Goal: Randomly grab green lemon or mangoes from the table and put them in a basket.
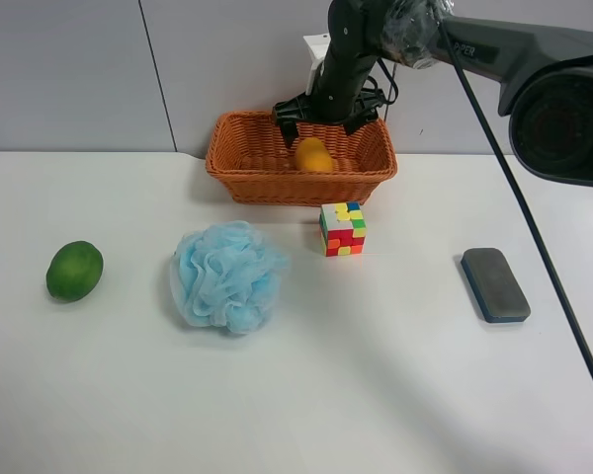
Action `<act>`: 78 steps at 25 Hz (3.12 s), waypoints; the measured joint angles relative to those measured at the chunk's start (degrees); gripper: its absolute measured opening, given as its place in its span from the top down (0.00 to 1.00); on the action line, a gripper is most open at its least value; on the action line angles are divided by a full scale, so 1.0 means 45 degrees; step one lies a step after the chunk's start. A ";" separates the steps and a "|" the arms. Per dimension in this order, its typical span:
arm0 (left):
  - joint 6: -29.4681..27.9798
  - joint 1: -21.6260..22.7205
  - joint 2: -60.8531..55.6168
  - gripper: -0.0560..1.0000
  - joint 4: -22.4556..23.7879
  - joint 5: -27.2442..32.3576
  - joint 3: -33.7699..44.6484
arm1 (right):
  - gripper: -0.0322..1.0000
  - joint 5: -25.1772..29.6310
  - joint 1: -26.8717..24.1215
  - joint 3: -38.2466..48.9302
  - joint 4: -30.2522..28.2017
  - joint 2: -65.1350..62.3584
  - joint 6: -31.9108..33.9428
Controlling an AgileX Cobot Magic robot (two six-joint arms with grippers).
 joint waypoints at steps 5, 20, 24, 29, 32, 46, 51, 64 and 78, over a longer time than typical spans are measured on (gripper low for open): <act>0.0000 0.0000 0.0000 0.01 0.0000 0.0000 0.0000 | 0.01 0.0363 0.0000 0.0000 -0.0042 -0.0216 0.0000; 0.0000 0.0000 0.0000 0.01 -0.0004 0.0000 0.0000 | 0.01 0.4420 0.0000 0.0057 0.0617 -0.4180 -0.1654; 0.0000 0.0000 0.0000 0.01 -0.0004 0.0000 0.0000 | 0.01 0.4520 0.0000 0.0524 0.1828 -0.5368 -0.2726; 0.0000 0.0000 0.0000 0.01 -0.0004 0.0000 0.0000 | 0.01 0.4520 0.0217 0.3023 0.2045 -0.7538 -0.3213; 0.0000 0.0000 0.0000 0.01 -0.0004 0.0000 0.0000 | 0.01 0.4534 0.0334 0.5571 0.1731 -0.9481 -0.3305; 0.0000 0.0000 0.0000 0.01 -0.0004 0.0000 0.0000 | 0.01 0.4593 0.0350 1.4928 0.1569 -1.9275 -0.3311; 0.0000 0.0000 0.0000 0.01 -0.0004 0.0000 0.0000 | 0.01 0.4599 0.0350 1.7064 0.1566 -2.1930 -0.3311; 0.0000 0.0000 0.0000 0.01 -0.0004 0.0000 0.0000 | 0.01 0.3542 -0.3071 2.0808 0.1499 -2.7453 -0.3311; 0.0000 0.0000 0.0000 0.01 -0.0004 0.0000 0.0000 | 0.01 0.2615 -0.5423 2.1768 0.1441 -3.0574 -0.3290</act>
